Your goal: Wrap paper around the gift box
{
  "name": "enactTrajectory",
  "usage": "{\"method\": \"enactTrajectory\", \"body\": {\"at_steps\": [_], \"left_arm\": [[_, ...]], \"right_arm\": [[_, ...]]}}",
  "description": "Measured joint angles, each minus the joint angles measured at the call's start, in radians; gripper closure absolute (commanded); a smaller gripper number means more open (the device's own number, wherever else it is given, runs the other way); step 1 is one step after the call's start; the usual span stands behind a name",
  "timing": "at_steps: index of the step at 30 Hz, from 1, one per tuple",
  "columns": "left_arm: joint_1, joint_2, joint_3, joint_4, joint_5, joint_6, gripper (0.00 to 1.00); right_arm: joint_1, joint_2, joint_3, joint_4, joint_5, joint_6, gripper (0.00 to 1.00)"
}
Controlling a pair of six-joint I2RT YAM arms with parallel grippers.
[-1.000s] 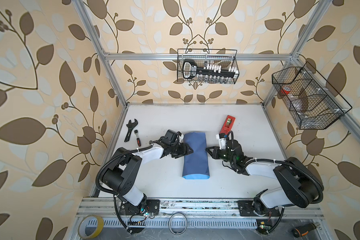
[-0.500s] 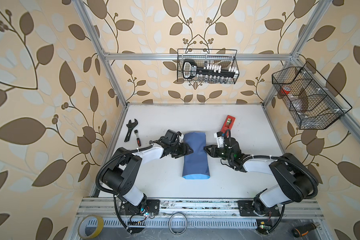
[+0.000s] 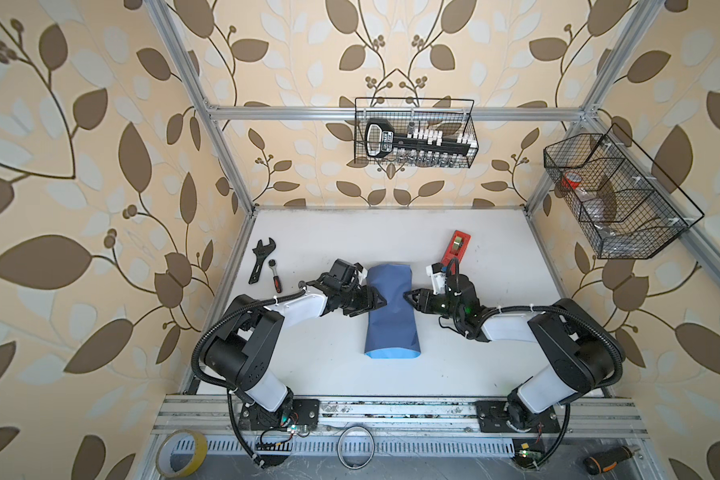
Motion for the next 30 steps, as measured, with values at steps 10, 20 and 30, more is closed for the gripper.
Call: {"method": "enactTrajectory", "body": {"at_steps": [10, 20, 30], "left_arm": [[0.000, 0.000, 0.002, -0.003, 0.000, 0.000, 0.35], [0.000, -0.002, 0.008, -0.014, 0.000, 0.000, 0.35], [0.000, -0.002, 0.015, -0.026, -0.001, 0.000, 0.35]], "right_arm": [[-0.035, 0.038, 0.003, -0.003, -0.082, 0.028, 0.20], [-0.096, -0.137, 0.000, -0.117, -0.091, 0.003, 0.20], [-0.061, -0.105, 0.006, -0.187, -0.076, -0.035, 0.48]]}}
